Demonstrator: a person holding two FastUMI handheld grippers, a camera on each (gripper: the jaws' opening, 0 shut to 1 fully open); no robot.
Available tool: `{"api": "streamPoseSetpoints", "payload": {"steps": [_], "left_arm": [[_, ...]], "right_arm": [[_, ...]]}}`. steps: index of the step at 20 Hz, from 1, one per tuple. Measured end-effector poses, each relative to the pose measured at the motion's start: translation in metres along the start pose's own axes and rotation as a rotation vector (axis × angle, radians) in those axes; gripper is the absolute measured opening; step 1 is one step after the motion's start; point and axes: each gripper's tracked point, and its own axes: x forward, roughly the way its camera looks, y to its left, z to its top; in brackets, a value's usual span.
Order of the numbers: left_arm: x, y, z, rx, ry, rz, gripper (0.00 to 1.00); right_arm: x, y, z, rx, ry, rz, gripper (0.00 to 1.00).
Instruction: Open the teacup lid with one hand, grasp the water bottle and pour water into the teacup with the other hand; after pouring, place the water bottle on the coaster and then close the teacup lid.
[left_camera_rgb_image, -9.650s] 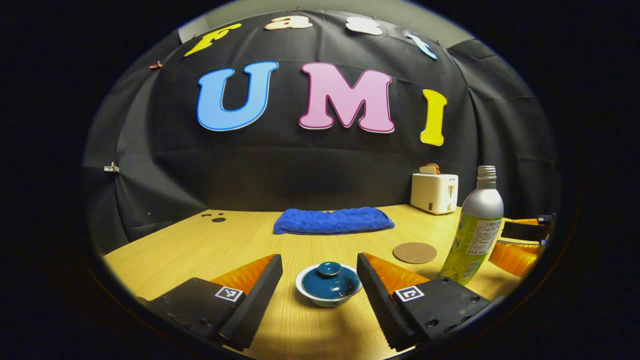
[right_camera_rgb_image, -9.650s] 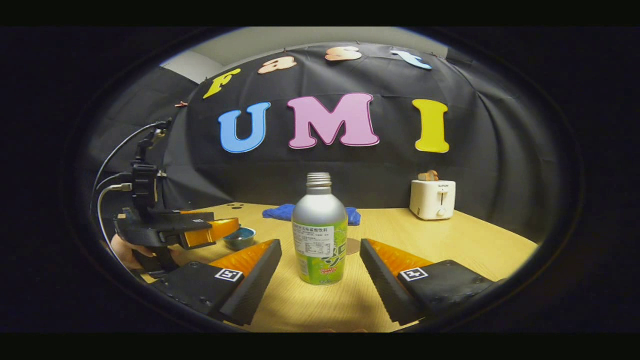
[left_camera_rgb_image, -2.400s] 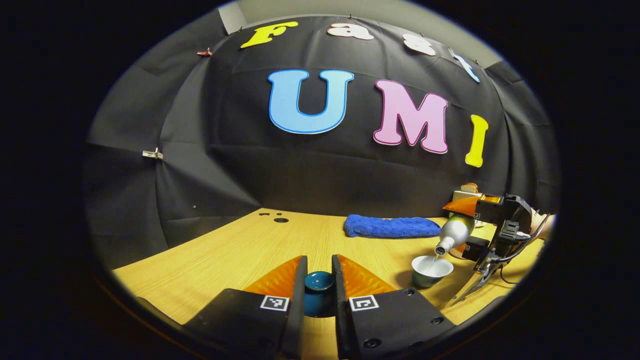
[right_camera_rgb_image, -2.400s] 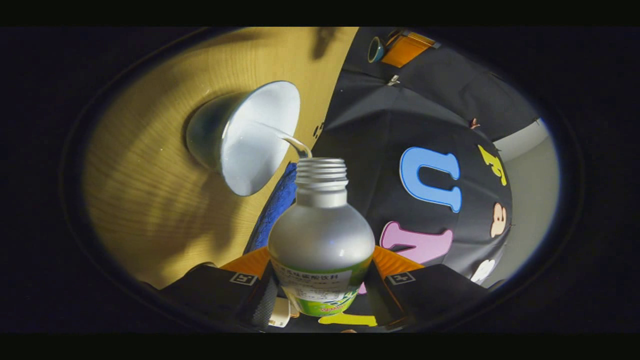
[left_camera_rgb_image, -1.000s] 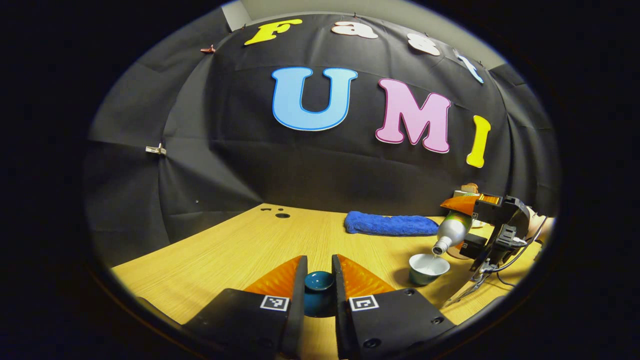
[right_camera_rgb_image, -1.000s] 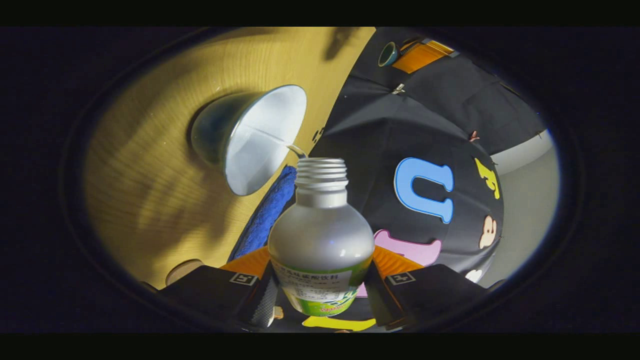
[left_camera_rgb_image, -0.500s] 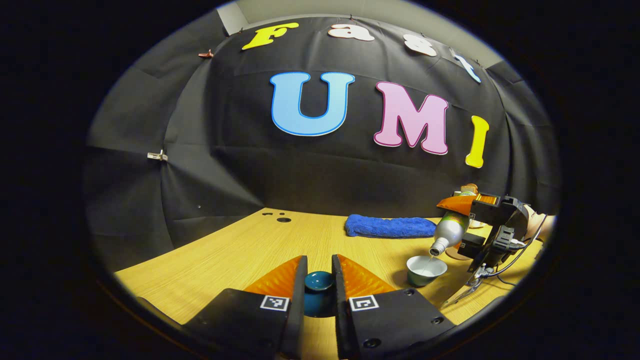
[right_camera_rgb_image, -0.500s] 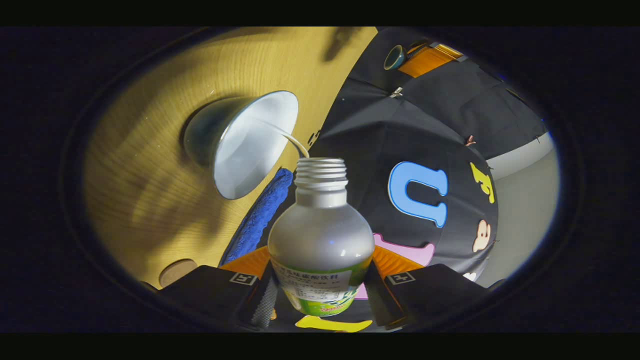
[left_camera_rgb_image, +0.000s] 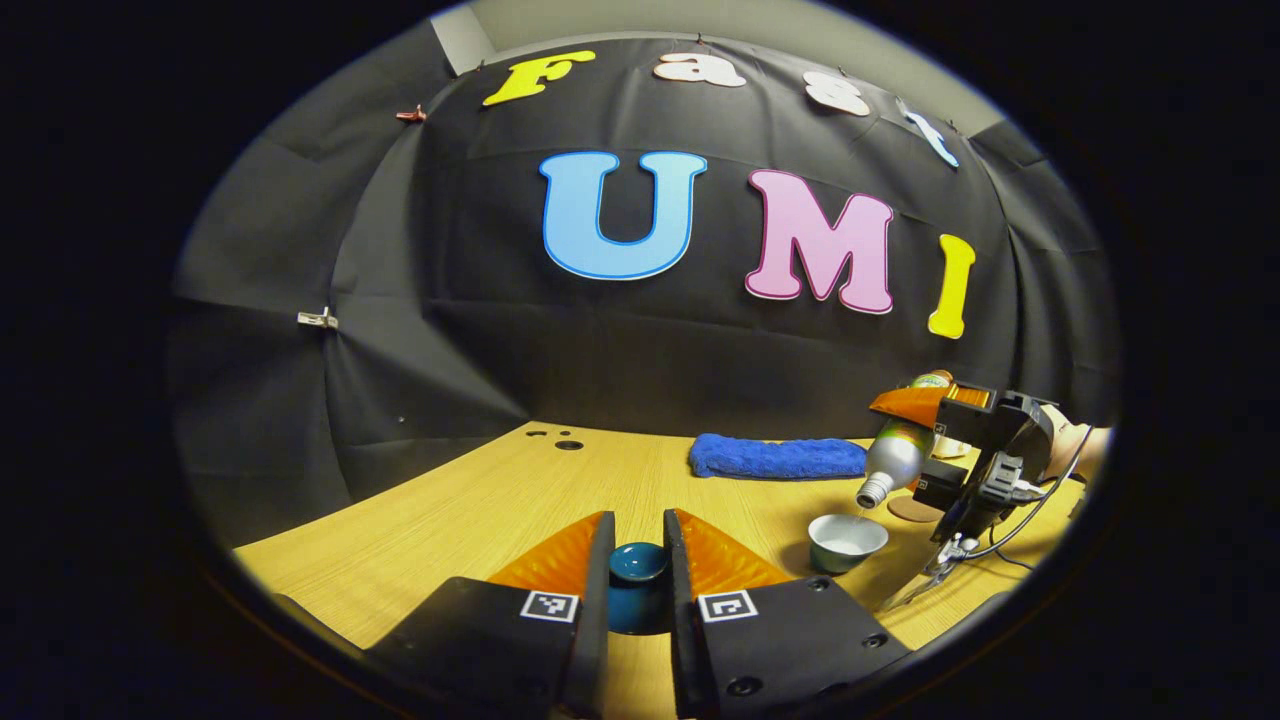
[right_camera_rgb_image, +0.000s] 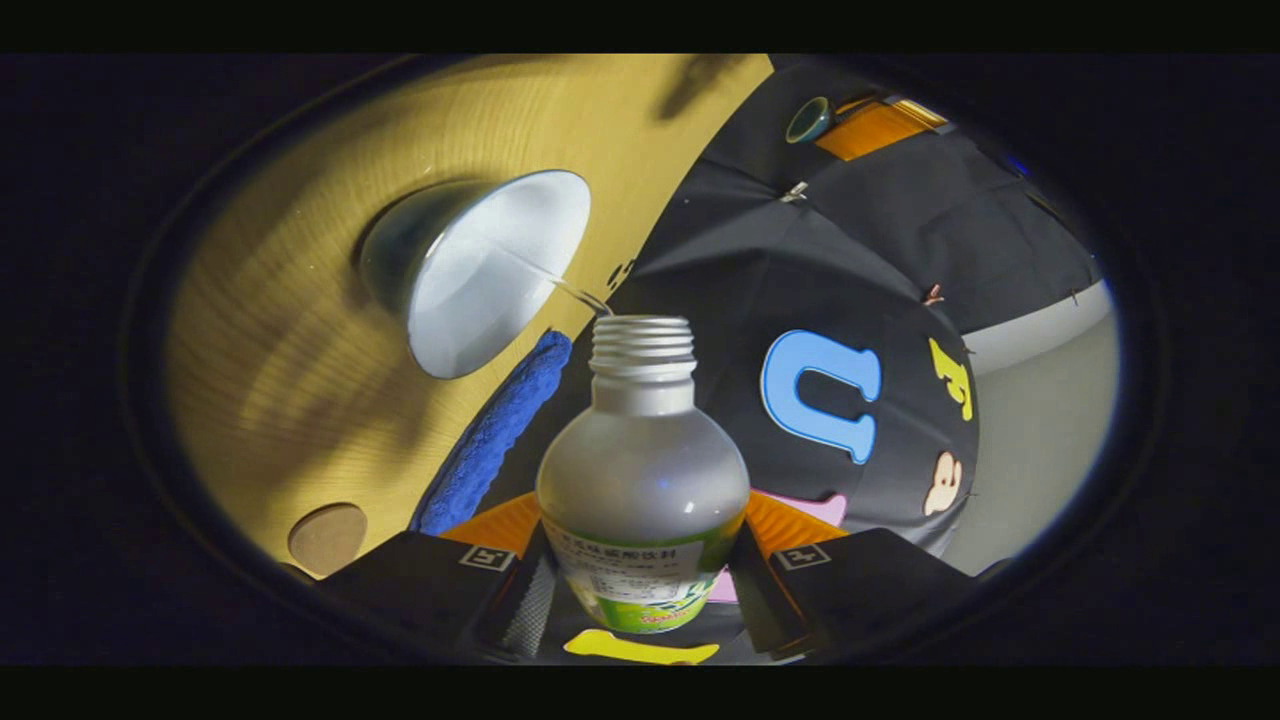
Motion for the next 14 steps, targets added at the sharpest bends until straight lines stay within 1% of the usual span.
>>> {"api": "streamPoseSetpoints", "payload": {"steps": [3,4,6,14], "left_arm": [[-0.003,0.001,-0.001,-0.001,0.003,0.001,0.29],[-0.004,0.002,0.0,-0.003,-0.001,0.002,0.31],[-0.006,0.004,0.002,-0.011,-0.008,0.002,0.29],[-0.004,0.0,-0.003,-0.035,0.003,-0.016,0.29]], "right_arm": [[0.0,-0.002,-0.001,0.001,0.0,-0.007,0.78],[-0.001,-0.004,-0.003,-0.005,0.004,-0.011,0.78],[-0.001,-0.005,-0.006,-0.009,0.011,-0.012,0.78],[0.002,0.0,-0.007,-0.048,0.002,0.004,0.78]]}}
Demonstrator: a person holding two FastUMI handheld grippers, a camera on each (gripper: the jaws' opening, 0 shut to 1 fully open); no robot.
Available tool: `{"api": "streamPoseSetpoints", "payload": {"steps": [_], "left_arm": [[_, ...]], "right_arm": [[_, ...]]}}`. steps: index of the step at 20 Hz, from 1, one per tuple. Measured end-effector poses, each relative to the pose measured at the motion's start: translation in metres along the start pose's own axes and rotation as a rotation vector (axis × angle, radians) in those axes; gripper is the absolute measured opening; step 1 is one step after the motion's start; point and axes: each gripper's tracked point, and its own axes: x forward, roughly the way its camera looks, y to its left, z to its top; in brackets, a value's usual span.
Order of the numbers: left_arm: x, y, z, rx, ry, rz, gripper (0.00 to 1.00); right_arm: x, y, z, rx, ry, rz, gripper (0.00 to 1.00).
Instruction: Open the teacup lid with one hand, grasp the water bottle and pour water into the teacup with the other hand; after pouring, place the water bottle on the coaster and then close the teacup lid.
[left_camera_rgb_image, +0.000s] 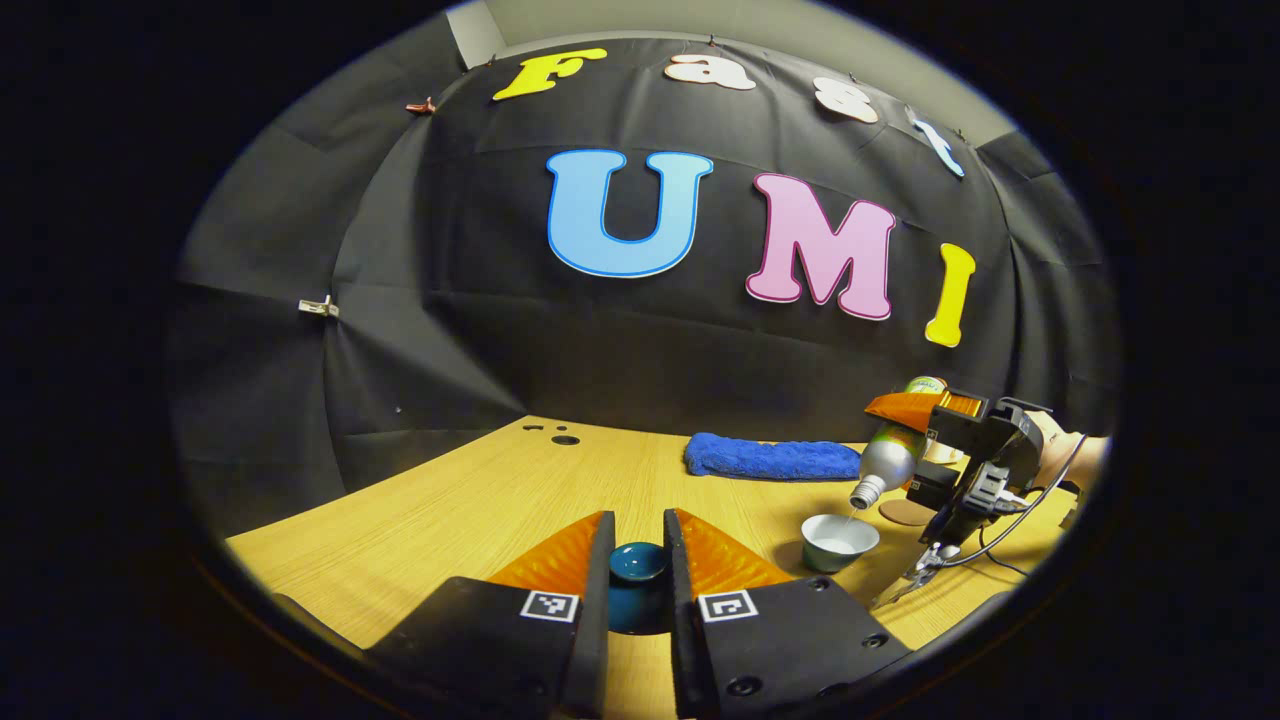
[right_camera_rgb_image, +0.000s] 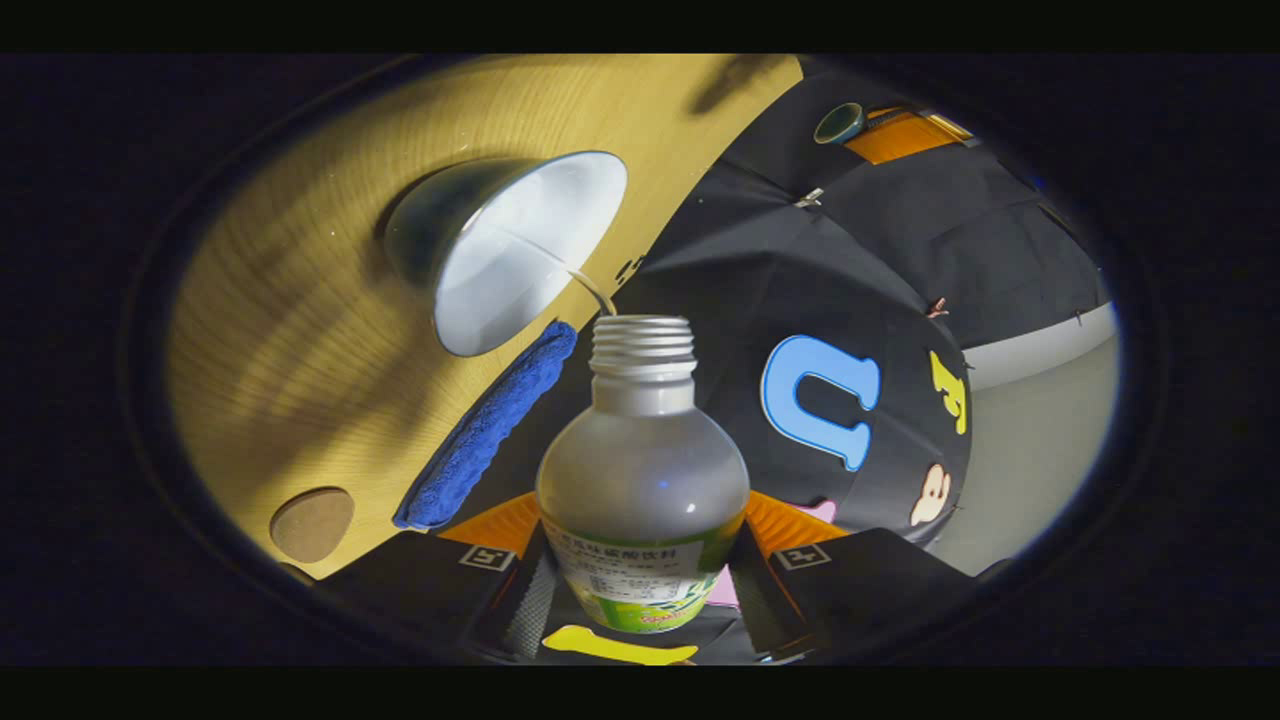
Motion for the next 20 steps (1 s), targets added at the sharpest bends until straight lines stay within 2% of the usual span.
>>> {"api": "streamPoseSetpoints", "payload": {"steps": [11,20], "left_arm": [[0.001,-0.004,0.003,-0.01,-0.001,0.0,0.3],[-0.004,-0.002,0.009,0.009,-0.012,0.001,0.29]], "right_arm": [[0.001,-0.03,0.013,-0.023,-0.04,-0.082,0.78],[-0.001,-0.034,0.002,-0.046,-0.019,-0.081,0.78]]}}
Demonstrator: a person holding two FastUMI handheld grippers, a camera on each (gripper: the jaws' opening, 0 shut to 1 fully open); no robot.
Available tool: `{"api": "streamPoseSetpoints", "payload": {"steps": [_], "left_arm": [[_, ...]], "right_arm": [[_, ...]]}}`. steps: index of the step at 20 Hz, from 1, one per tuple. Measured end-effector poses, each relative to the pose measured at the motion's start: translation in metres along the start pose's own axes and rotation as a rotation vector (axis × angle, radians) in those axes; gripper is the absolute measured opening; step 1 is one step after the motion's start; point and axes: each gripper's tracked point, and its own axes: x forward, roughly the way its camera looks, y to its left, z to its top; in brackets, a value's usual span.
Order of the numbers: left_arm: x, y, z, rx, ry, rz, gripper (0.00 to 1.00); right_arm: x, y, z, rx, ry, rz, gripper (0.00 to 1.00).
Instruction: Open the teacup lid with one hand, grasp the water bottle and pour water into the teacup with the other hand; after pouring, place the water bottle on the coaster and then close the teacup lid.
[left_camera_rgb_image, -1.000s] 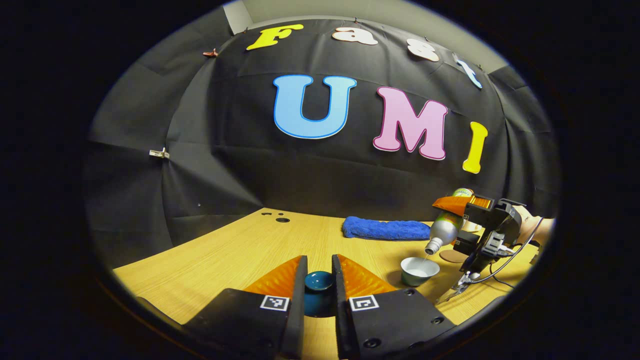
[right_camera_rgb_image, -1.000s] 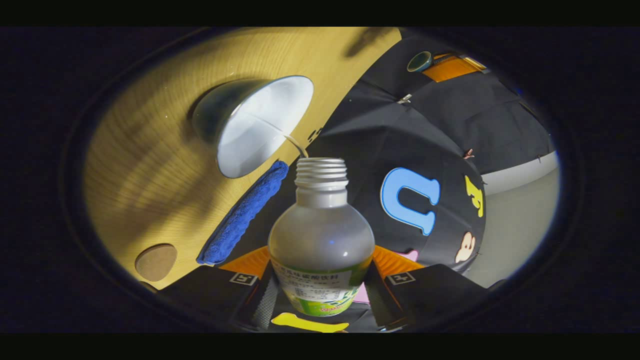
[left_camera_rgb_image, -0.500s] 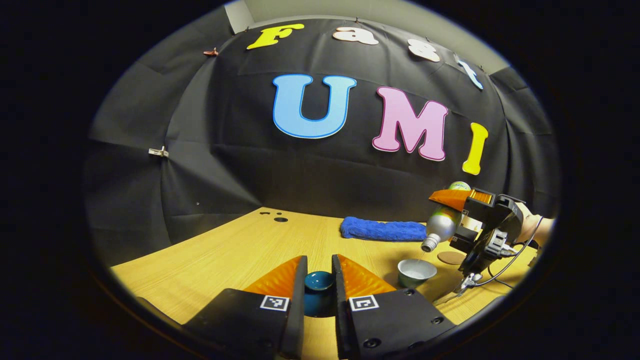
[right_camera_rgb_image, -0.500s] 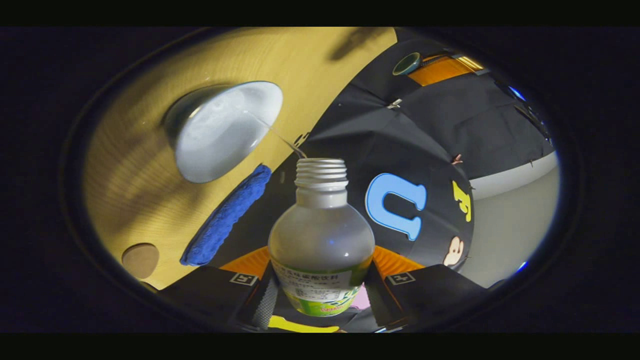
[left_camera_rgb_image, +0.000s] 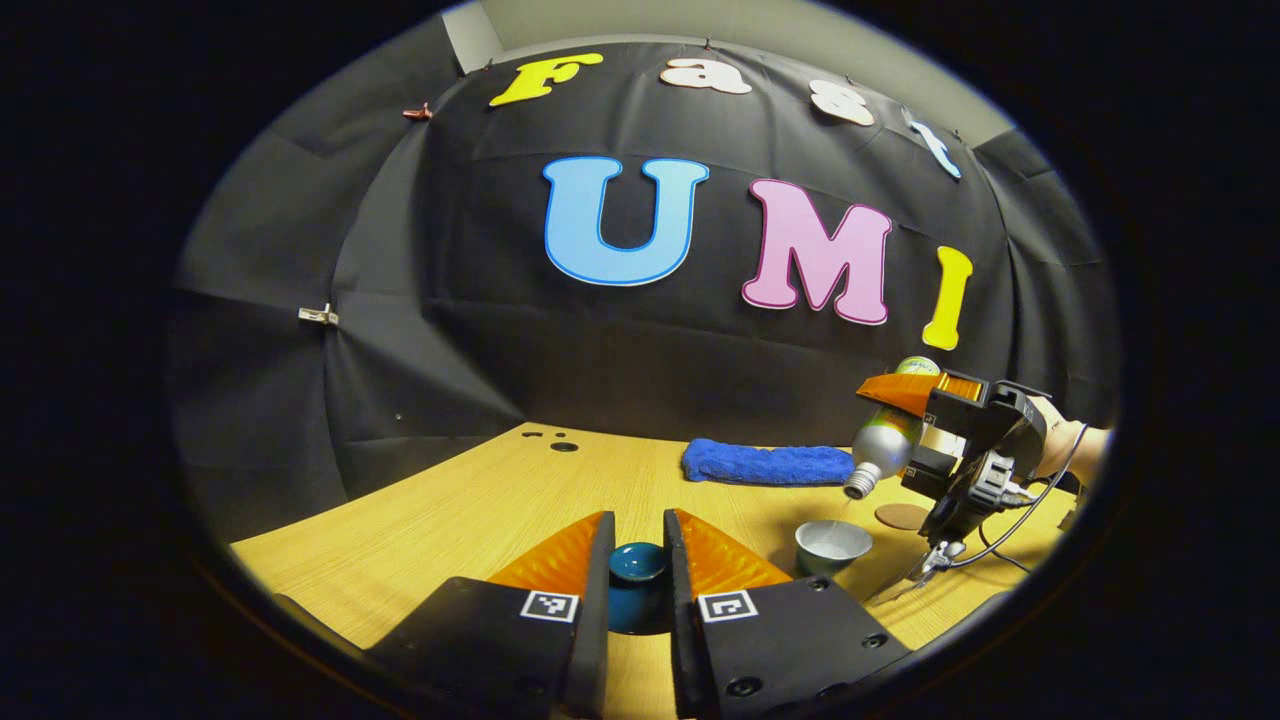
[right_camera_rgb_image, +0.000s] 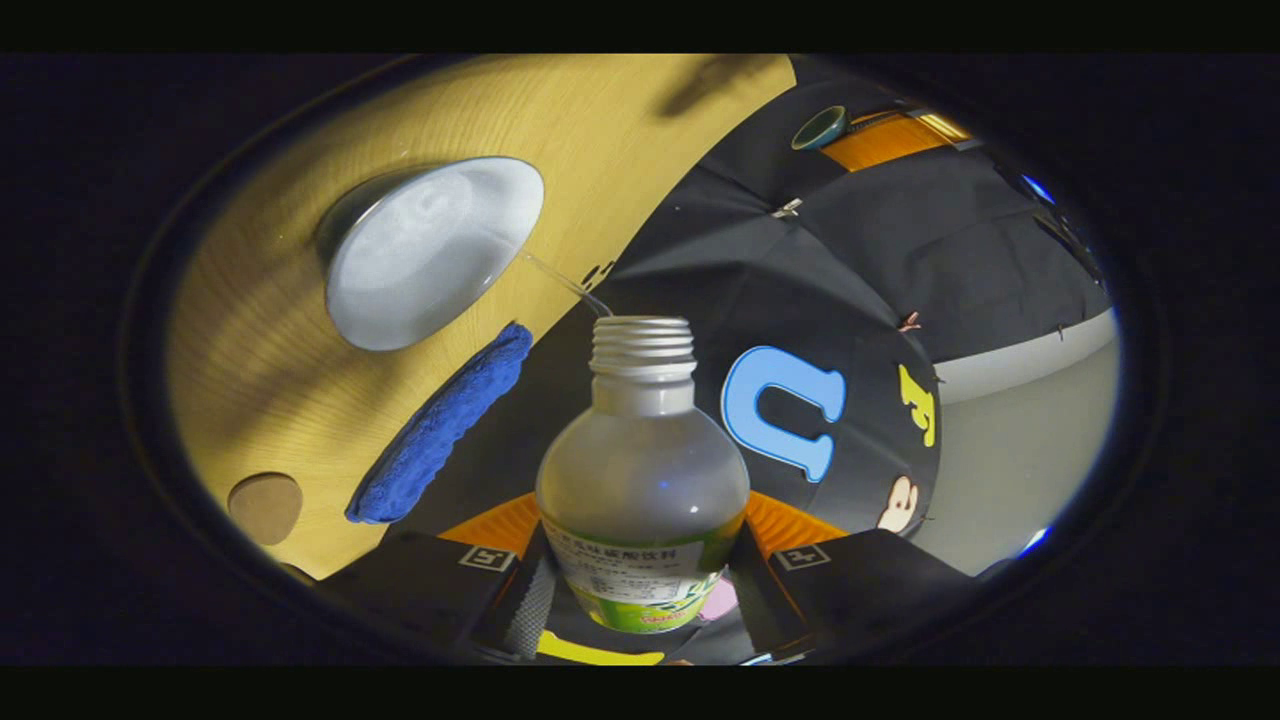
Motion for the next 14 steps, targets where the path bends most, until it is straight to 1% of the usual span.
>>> {"api": "streamPoseSetpoints", "payload": {"steps": [8,14], "left_arm": [[-0.001,-0.003,-0.001,0.003,0.009,0.003,0.3],[-0.01,-0.002,0.008,0.024,0.004,0.045,0.3]], "right_arm": [[0.001,-0.003,0.004,0.013,-0.014,-0.009,0.78],[0.002,0.0,0.005,0.029,-0.014,-0.008,0.78]]}}
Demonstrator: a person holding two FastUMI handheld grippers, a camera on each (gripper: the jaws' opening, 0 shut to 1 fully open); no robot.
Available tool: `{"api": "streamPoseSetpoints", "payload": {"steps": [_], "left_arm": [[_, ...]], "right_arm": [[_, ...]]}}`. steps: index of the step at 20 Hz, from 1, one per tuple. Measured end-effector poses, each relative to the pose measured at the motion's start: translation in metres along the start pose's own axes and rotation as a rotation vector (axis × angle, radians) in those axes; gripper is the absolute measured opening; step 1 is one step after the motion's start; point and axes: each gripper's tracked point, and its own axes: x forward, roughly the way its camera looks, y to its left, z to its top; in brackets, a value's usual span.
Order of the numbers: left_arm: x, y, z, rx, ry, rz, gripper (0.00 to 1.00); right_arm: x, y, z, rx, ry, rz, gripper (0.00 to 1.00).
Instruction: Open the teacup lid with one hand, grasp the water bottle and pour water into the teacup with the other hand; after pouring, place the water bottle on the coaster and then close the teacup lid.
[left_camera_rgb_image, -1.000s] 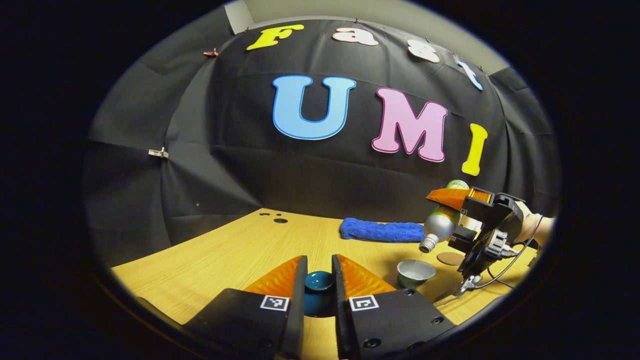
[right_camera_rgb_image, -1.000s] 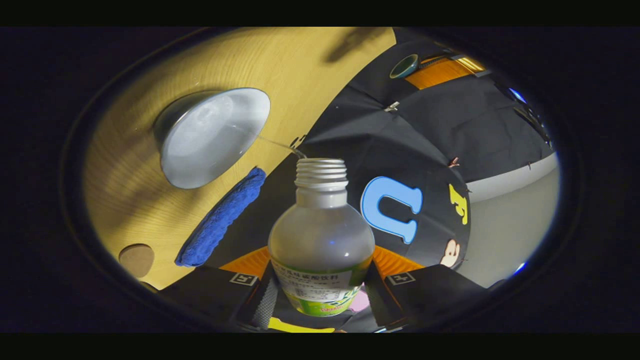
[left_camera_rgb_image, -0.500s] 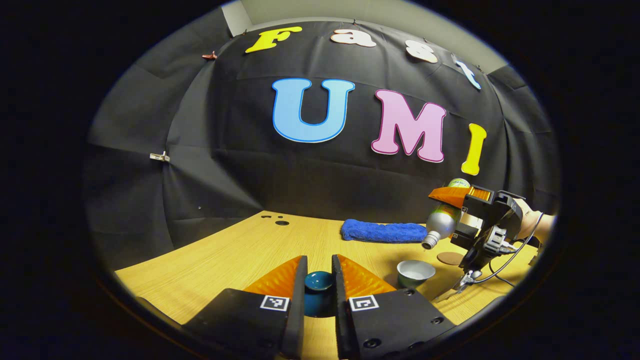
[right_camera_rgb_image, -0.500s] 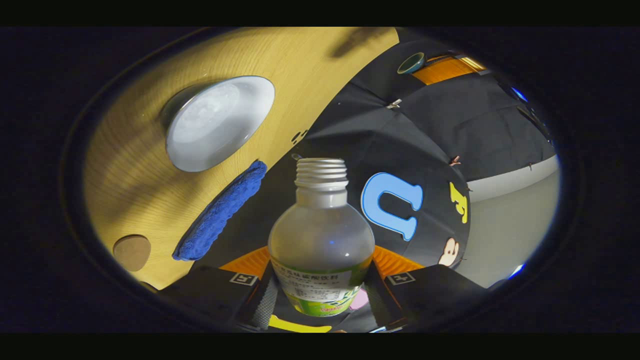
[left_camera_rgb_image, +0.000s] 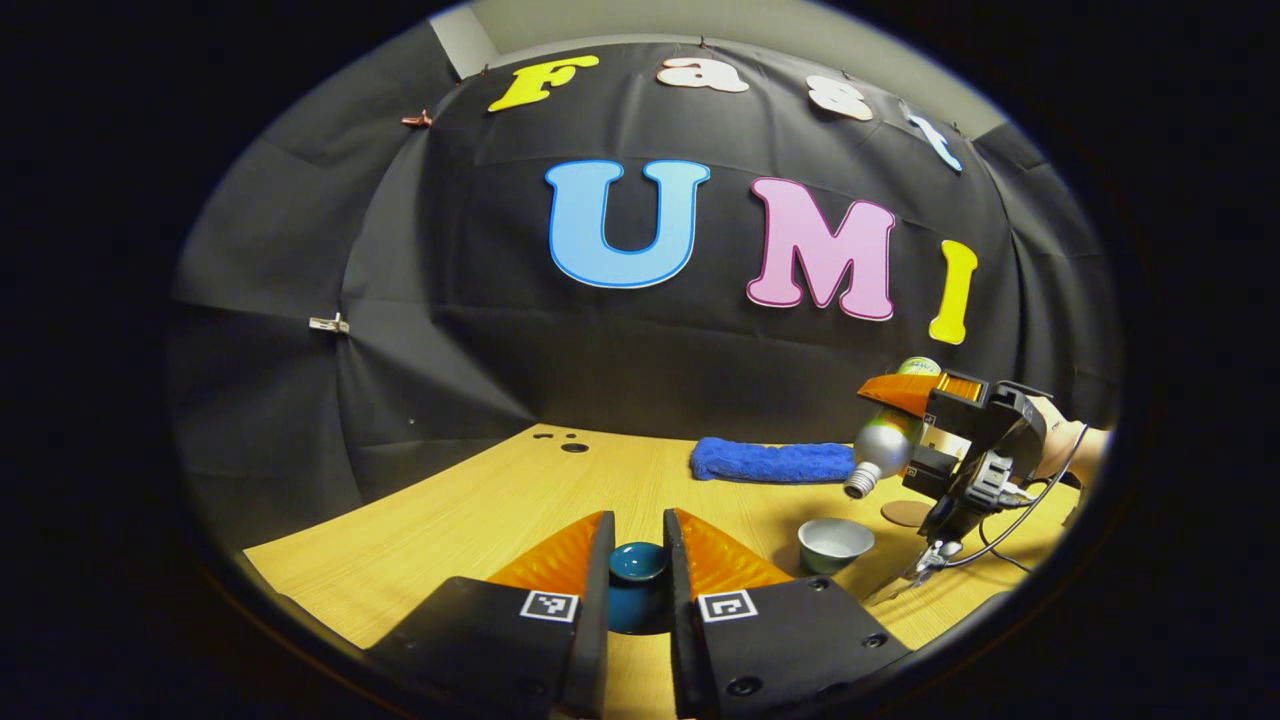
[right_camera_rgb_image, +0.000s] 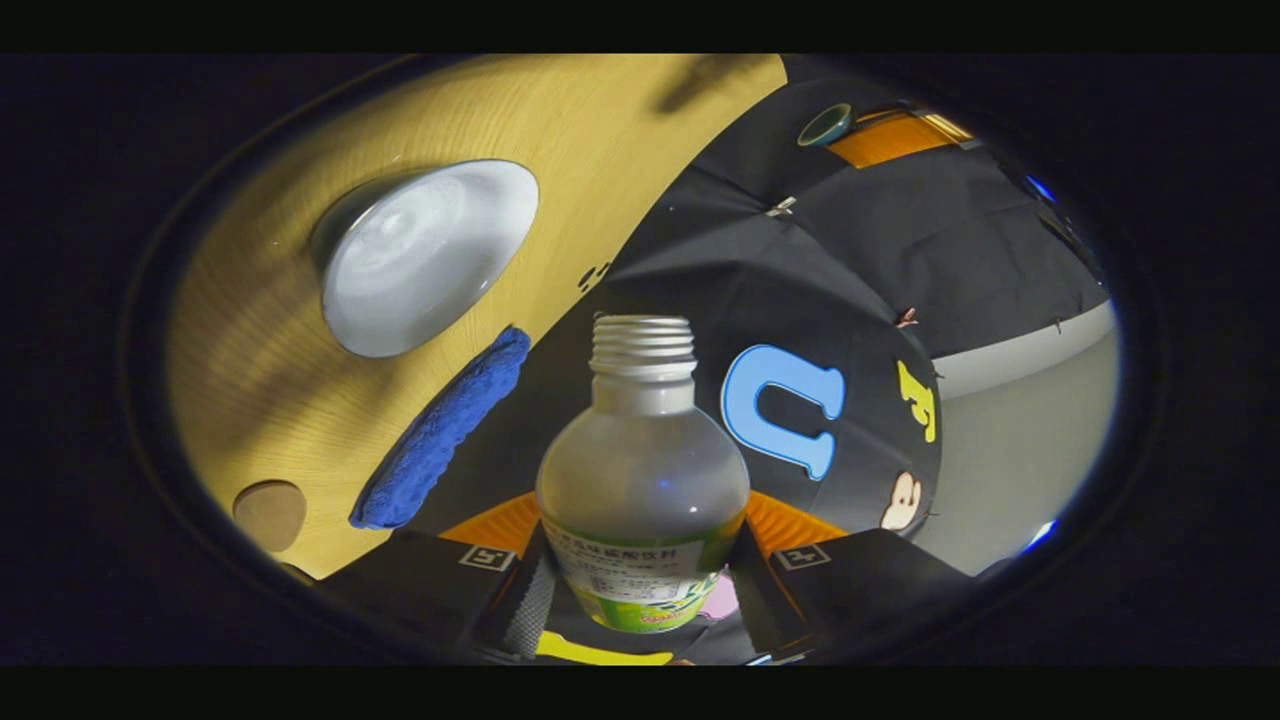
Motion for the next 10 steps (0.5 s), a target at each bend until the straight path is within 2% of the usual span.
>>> {"api": "streamPoseSetpoints", "payload": {"steps": [4,6,10], "left_arm": [[-0.012,0.0,0.008,0.008,-0.009,0.024,0.3],[-0.02,-0.002,0.012,0.023,-0.021,0.034,0.3],[-0.037,-0.007,0.016,0.027,-0.032,0.037,0.3]], "right_arm": [[-0.002,-0.005,0.003,0.021,-0.005,-0.009,0.78],[-0.005,-0.002,0.001,0.083,0.002,0.002,0.75],[-0.013,0.008,-0.011,0.245,0.047,0.048,0.78]]}}
